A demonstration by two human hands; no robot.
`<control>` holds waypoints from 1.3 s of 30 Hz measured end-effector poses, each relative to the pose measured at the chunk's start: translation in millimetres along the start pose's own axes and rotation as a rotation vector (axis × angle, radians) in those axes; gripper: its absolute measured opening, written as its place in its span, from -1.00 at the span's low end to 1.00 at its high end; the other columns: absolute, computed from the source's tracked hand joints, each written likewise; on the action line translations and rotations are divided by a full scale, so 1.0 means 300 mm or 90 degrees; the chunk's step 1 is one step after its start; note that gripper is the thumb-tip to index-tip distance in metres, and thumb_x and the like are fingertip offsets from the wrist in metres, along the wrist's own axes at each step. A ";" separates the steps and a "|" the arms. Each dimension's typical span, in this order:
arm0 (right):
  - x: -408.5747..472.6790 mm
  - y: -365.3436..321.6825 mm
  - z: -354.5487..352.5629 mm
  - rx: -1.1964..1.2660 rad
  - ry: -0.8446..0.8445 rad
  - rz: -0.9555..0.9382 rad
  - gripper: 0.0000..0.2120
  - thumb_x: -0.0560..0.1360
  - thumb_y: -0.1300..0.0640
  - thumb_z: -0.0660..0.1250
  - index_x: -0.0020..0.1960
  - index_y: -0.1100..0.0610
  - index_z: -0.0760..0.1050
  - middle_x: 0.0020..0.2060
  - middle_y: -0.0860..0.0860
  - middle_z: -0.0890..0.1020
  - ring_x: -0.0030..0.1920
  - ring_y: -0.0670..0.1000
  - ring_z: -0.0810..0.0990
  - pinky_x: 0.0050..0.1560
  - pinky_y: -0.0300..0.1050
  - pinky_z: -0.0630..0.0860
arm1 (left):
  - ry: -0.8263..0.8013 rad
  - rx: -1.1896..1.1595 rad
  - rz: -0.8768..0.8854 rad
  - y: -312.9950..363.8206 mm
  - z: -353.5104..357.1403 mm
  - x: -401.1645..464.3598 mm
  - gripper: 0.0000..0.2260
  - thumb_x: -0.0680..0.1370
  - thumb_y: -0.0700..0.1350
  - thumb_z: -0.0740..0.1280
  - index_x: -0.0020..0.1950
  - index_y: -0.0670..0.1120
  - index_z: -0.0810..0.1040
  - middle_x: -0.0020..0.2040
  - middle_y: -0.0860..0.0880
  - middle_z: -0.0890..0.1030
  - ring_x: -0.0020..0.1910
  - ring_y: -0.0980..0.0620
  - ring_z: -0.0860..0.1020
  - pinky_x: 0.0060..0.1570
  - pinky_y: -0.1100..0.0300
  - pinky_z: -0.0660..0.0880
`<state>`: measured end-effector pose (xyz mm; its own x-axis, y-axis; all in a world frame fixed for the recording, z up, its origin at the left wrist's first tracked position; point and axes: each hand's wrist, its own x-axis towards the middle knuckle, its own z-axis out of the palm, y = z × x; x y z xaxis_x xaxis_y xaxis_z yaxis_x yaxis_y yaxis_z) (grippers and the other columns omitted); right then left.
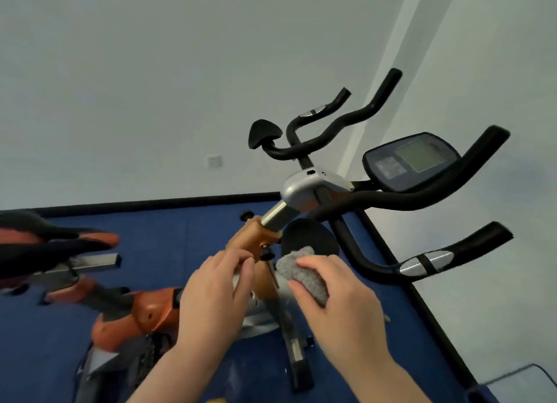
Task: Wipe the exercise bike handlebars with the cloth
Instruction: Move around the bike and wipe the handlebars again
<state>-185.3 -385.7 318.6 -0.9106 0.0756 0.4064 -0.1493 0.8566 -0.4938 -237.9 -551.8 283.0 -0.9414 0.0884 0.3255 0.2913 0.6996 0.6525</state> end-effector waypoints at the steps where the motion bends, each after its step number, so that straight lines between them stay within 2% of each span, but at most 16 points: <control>1: -0.035 -0.014 0.018 -0.021 -0.012 -0.033 -0.77 0.42 -0.09 0.39 0.06 -0.12 0.49 -0.13 -0.20 0.54 -0.24 -0.14 0.56 -0.39 -0.26 0.52 | 0.012 0.019 -0.021 -0.015 -0.023 -0.055 -0.87 0.55 0.05 0.15 -0.07 0.13 0.48 -0.18 0.21 0.52 -0.19 0.15 0.49 -0.21 0.17 0.43; 4: -0.118 -0.062 0.075 -0.018 -0.075 -0.076 -0.74 0.37 -0.07 0.46 0.02 -0.09 0.52 -0.16 -0.19 0.54 -0.27 -0.14 0.55 -0.50 -0.32 0.44 | 0.040 0.091 -0.070 -0.072 -0.105 -0.218 -0.86 0.56 0.04 0.17 -0.08 0.11 0.52 -0.15 0.19 0.56 -0.17 0.12 0.52 -0.19 0.18 0.40; 6: -0.162 -0.117 0.119 0.002 -0.094 -0.095 -0.73 0.33 -0.05 0.49 0.00 -0.10 0.53 -0.16 -0.20 0.55 -0.25 -0.13 0.54 -0.45 -0.49 0.26 | 0.041 0.114 -0.133 -0.120 -0.183 -0.321 -0.89 0.54 0.06 0.18 -0.08 0.15 0.50 -0.14 0.20 0.55 -0.16 0.14 0.49 -0.20 0.21 0.36; 8: -0.192 -0.164 0.152 0.010 -0.091 -0.121 -0.72 0.32 -0.05 0.50 0.00 -0.11 0.52 -0.15 -0.21 0.55 -0.17 -0.12 0.50 -0.38 -0.56 0.12 | 0.036 0.126 -0.179 -0.160 -0.249 -0.404 -0.87 0.52 0.09 0.17 -0.06 0.16 0.49 -0.14 0.22 0.54 -0.14 0.16 0.49 -0.21 0.21 0.40; 9: -0.212 -0.208 0.170 0.020 -0.101 -0.139 -0.71 0.32 -0.06 0.49 0.00 -0.12 0.51 -0.15 -0.21 0.56 -0.15 -0.12 0.50 -0.37 -0.56 0.11 | 0.048 0.144 -0.206 -0.185 -0.302 -0.459 -0.86 0.52 0.10 0.17 -0.05 0.16 0.50 -0.14 0.23 0.54 -0.13 0.16 0.49 -0.20 0.20 0.42; 11: -0.247 -0.299 0.202 0.041 -0.132 -0.173 -0.70 0.32 -0.06 0.49 0.01 -0.14 0.49 -0.14 -0.20 0.57 -0.19 -0.12 0.54 -0.36 -0.53 0.22 | 0.091 0.182 -0.254 -0.242 -0.409 -0.558 -0.89 0.54 0.06 0.20 -0.04 0.15 0.52 -0.13 0.25 0.54 -0.11 0.17 0.50 -0.17 0.23 0.39; 14: -0.292 -0.452 0.268 0.066 -0.157 -0.207 -0.71 0.34 -0.04 0.49 0.01 -0.12 0.50 -0.17 -0.17 0.56 -0.24 -0.11 0.58 -0.43 -0.33 0.43 | 0.156 0.199 -0.324 -0.340 -0.560 -0.678 -0.90 0.54 0.04 0.23 -0.03 0.13 0.53 -0.10 0.26 0.54 -0.06 0.16 0.52 -0.14 0.22 0.40; 16: -0.314 -0.555 0.326 0.064 -0.157 -0.228 -0.72 0.33 -0.01 0.51 0.00 -0.09 0.53 -0.19 -0.17 0.54 -0.27 -0.11 0.56 -0.44 -0.32 0.41 | 0.191 0.201 -0.349 -0.405 -0.655 -0.727 -0.88 0.54 0.04 0.22 -0.04 0.10 0.54 -0.08 0.23 0.57 -0.06 0.14 0.52 -0.13 0.19 0.43; 19: -0.345 -0.720 0.423 0.058 -0.166 -0.246 -0.72 0.32 0.03 0.53 -0.01 -0.05 0.56 -0.19 -0.17 0.52 -0.29 -0.16 0.48 -0.39 -0.41 0.28 | 0.220 0.239 -0.348 -0.514 -0.816 -0.787 -0.88 0.53 0.00 0.25 -0.05 0.05 0.57 -0.08 0.19 0.59 -0.12 0.12 0.51 -0.17 0.22 0.40; 22: -0.378 -0.877 0.529 0.058 -0.166 -0.213 -0.72 0.33 0.05 0.53 0.00 -0.03 0.56 -0.21 -0.18 0.47 -0.30 -0.15 0.44 -0.41 -0.34 0.35 | 0.208 0.280 -0.343 -0.650 -0.989 -0.842 -0.91 0.52 -0.05 0.29 -0.06 0.01 0.59 -0.09 0.16 0.61 -0.14 0.08 0.54 -0.19 0.20 0.42; 26: -0.433 -1.071 0.679 0.047 -0.163 -0.157 -0.71 0.30 0.02 0.54 -0.02 -0.06 0.56 -0.22 -0.21 0.45 -0.32 -0.16 0.42 -0.43 -0.46 0.19 | 0.175 0.306 -0.350 -0.853 -1.182 -0.878 -0.90 0.53 -0.03 0.28 -0.05 0.03 0.59 -0.08 0.17 0.61 -0.15 0.10 0.53 -0.16 0.24 0.36; 32: -0.394 -1.261 0.797 0.009 -0.171 -0.121 -0.77 0.31 -0.04 0.49 -0.08 -0.14 0.52 -0.30 -0.25 0.37 -0.38 -0.19 0.39 -0.49 -0.41 0.19 | 0.130 0.286 -0.335 -1.081 -1.336 -0.811 -0.86 0.54 -0.02 0.25 -0.01 0.04 0.59 -0.04 0.18 0.61 -0.13 0.12 0.50 -0.15 0.26 0.34; 35: -0.307 -1.302 0.871 -0.028 -0.166 -0.090 -0.79 0.34 -0.07 0.47 -0.09 -0.15 0.49 -0.26 -0.19 0.42 -0.37 -0.16 0.43 -0.48 -0.32 0.34 | 0.115 0.264 -0.316 -1.188 -1.365 -0.698 -0.86 0.55 -0.01 0.23 0.00 0.05 0.58 -0.02 0.19 0.60 -0.11 0.14 0.50 -0.14 0.25 0.36; 39: -0.148 -1.361 1.011 -0.014 -0.171 -0.070 -0.83 0.37 -0.09 0.44 -0.08 -0.16 0.51 -0.20 -0.19 0.47 -0.29 -0.16 0.46 -0.41 -0.31 0.30 | 0.129 0.250 -0.316 -1.321 -1.405 -0.526 -0.86 0.55 -0.01 0.22 -0.01 0.05 0.57 -0.03 0.19 0.58 -0.12 0.16 0.45 -0.15 0.25 0.33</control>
<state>-200.8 -893.6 269.1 -0.9591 -0.1539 0.2376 -0.2474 0.8634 -0.4397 -133.1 -1141.8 261.4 -0.8861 -0.4193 0.1977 -0.2883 0.8324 0.4733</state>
